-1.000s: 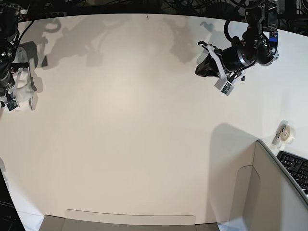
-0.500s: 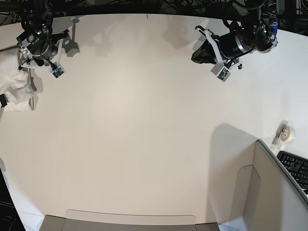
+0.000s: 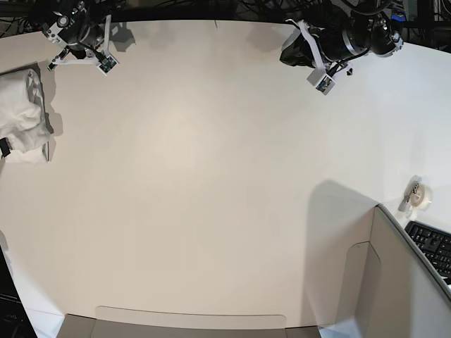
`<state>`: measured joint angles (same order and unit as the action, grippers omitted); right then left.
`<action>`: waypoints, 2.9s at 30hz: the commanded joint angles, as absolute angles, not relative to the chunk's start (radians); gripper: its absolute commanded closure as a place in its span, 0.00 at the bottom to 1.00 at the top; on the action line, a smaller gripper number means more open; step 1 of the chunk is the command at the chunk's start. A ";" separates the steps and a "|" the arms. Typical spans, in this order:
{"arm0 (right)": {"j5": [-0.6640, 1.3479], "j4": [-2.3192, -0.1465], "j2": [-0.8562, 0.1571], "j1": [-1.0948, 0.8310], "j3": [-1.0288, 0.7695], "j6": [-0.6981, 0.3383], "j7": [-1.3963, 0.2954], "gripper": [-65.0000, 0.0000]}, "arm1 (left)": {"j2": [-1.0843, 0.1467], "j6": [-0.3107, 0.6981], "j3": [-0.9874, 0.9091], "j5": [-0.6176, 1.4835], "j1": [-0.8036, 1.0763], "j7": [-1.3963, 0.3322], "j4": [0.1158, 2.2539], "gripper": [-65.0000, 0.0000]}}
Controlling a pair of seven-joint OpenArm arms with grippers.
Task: Layout the t-shirt on the table in an organized manner, then fold the t-shirt properly
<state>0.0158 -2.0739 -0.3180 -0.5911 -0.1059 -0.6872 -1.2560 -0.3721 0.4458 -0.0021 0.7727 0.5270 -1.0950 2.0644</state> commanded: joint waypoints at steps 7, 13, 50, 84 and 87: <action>0.119 -2.061 -0.285 -0.760 -0.228 -0.698 -1.089 1.00 | -0.378 0.452 -0.119 0.837 0.567 -0.981 2.095 1.00; 0.317 -2.061 -0.282 -0.823 -0.355 -0.698 -1.073 1.00 | -0.378 0.455 -0.234 0.840 0.645 -0.940 2.095 1.00; 0.519 -2.037 -0.036 -0.967 -0.924 -0.698 -1.187 1.00 | -0.030 0.458 -1.012 1.299 1.020 -1.211 1.837 1.00; -0.021 -0.420 -0.091 -0.288 -0.102 -0.180 -0.291 1.00 | -0.134 0.455 -0.168 0.700 0.466 -0.443 0.700 1.00; -0.059 -0.321 -0.099 -0.219 0.005 -0.180 -0.177 1.00 | -0.183 0.452 0.156 0.644 0.398 -0.262 0.599 1.00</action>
